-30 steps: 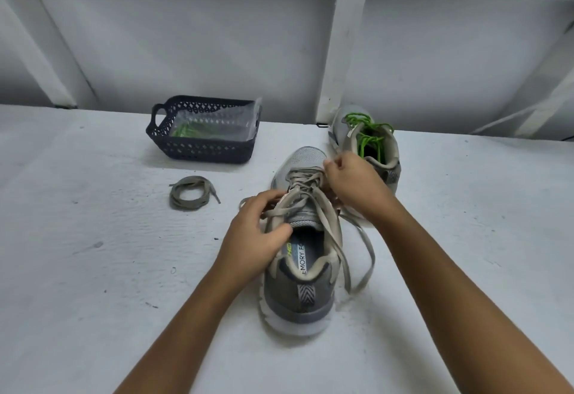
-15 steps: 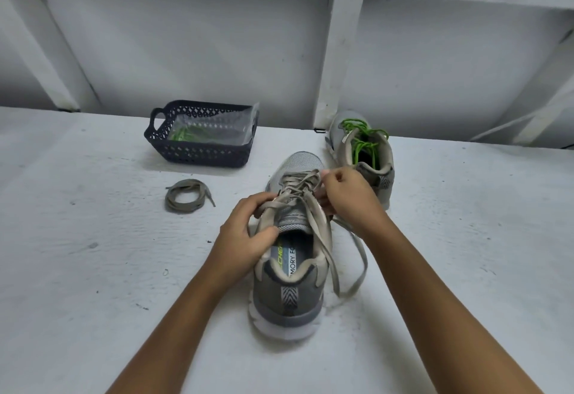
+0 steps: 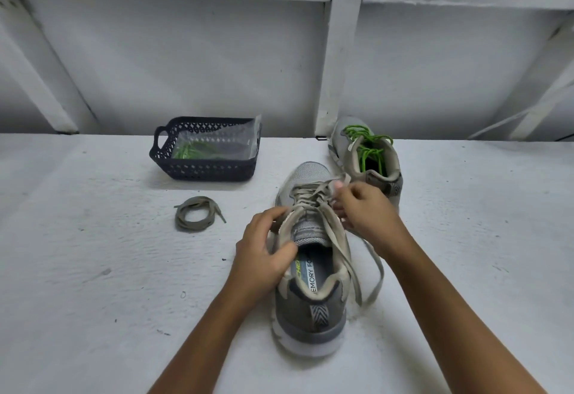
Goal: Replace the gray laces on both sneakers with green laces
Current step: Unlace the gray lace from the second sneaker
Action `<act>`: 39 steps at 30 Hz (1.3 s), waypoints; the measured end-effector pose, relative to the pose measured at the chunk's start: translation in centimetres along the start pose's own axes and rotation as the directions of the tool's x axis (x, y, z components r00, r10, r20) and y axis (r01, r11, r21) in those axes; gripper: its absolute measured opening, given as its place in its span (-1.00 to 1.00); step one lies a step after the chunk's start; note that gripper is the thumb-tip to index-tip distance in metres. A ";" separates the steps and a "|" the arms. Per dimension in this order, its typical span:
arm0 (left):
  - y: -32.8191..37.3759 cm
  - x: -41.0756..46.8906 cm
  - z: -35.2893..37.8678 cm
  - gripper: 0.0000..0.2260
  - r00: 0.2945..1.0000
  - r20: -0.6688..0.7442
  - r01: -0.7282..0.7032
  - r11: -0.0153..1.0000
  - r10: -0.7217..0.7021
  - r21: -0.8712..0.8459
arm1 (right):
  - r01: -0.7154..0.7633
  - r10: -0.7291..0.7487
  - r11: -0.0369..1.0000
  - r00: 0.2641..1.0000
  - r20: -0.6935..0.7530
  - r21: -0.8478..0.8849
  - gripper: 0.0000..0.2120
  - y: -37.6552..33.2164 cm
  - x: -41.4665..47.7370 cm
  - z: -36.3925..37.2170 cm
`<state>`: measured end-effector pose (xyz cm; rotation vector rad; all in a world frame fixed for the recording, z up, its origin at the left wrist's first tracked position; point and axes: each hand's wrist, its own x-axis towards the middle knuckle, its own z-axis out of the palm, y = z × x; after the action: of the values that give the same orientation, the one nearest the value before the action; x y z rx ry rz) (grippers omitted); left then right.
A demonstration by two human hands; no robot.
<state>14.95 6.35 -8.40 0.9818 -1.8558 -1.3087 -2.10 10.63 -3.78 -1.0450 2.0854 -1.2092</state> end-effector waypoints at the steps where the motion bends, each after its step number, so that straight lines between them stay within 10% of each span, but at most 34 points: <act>1: 0.0 0.0 0.0 -0.56 1.000 -0.003 -0.004 1.000 0.004 0.000 | 0.044 -0.042 0.995 0.999 0.030 -0.090 -0.74 0.1 -0.2 -0.2; 8: 0.2 -0.2 0.0 -0.55 1.000 -0.008 -0.007 1.000 0.007 0.000 | 0.053 -0.019 0.980 0.984 -0.177 0.193 -0.81 -1.4 0.5 -1.4; 14: 0.8 -0.4 -0.1 -0.49 0.996 -0.081 -0.039 0.995 0.046 0.087 | 0.044 -0.038 0.994 0.998 0.060 -0.096 -0.72 -0.7 -0.3 -1.1; 21: 0.5 -0.3 0.1 -0.66 0.998 -0.054 0.015 1.000 -0.016 -0.012 | 0.025 0.042 0.955 0.975 -0.219 0.295 -0.72 -2.0 0.3 -2.6; 27: 0.8 -0.4 0.2 -0.67 0.999 -0.045 0.003 1.000 -0.004 -0.026 | 0.051 -0.052 0.986 0.999 0.001 -0.161 -0.74 -0.2 -0.7 -0.6; 34: 1.2 -0.5 0.2 -0.68 0.999 -0.039 0.004 0.998 -0.006 -0.056 | 0.085 0.028 0.944 0.942 -0.333 0.319 -0.75 -2.3 0.6 -3.4; 39: 1.0 -0.6 0.3 -0.67 0.999 -0.047 -0.007 0.998 0.004 -0.065 | -0.016 0.019 0.997 0.999 -0.038 0.072 -0.66 -1.4 -1.2 -1.9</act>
<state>14.79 7.17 -7.59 0.9646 -1.7681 -1.3235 -2.31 12.07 -1.55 -0.9762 2.0600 -1.2955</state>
